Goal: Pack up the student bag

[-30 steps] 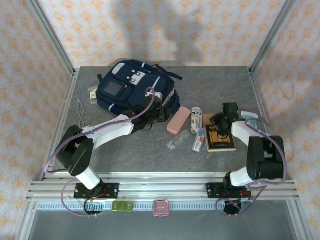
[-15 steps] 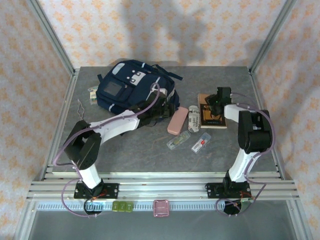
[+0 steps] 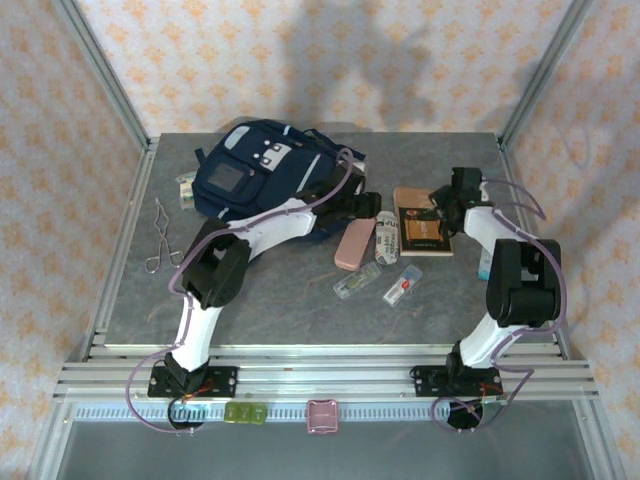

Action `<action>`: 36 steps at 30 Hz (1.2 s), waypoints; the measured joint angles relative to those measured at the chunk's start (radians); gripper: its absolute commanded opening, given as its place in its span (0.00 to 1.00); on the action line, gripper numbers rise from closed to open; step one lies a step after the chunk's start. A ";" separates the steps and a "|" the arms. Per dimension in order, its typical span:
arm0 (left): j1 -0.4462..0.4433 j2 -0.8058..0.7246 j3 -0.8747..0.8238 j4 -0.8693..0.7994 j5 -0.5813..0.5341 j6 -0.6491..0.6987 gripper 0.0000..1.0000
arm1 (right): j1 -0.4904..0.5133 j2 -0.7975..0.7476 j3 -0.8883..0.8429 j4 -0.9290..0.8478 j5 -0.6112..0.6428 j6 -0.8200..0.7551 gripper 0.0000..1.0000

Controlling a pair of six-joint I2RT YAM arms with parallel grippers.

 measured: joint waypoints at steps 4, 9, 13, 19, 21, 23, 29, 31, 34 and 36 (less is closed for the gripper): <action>-0.007 0.070 0.087 -0.036 0.021 0.019 0.61 | -0.063 0.018 -0.016 0.000 0.012 -0.032 0.56; -0.008 0.171 0.255 -0.088 0.045 0.041 0.61 | -0.069 0.095 -0.048 0.018 -0.072 -0.068 0.55; -0.008 0.281 0.415 -0.135 0.056 0.060 0.61 | -0.077 0.096 -0.080 0.066 -0.152 -0.100 0.54; -0.008 0.428 0.581 -0.220 0.056 0.087 0.61 | -0.087 0.057 -0.175 0.178 -0.253 -0.136 0.51; -0.008 0.458 0.601 -0.241 0.056 0.093 0.60 | -0.084 0.048 -0.195 0.198 -0.272 -0.143 0.50; -0.008 0.475 0.602 -0.249 0.051 0.101 0.58 | -0.084 0.045 -0.206 0.210 -0.291 -0.148 0.49; -0.005 0.492 0.621 -0.251 0.048 0.120 0.49 | -0.085 0.039 -0.228 0.246 -0.327 -0.167 0.48; -0.004 0.496 0.624 -0.251 0.049 0.121 0.47 | -0.085 0.031 -0.242 0.261 -0.341 -0.172 0.48; 0.000 0.507 0.634 -0.246 0.065 0.120 0.47 | -0.083 0.013 -0.267 0.263 -0.405 -0.173 0.48; 0.002 0.508 0.635 -0.240 0.073 0.119 0.47 | -0.083 0.004 -0.275 0.262 -0.432 -0.177 0.48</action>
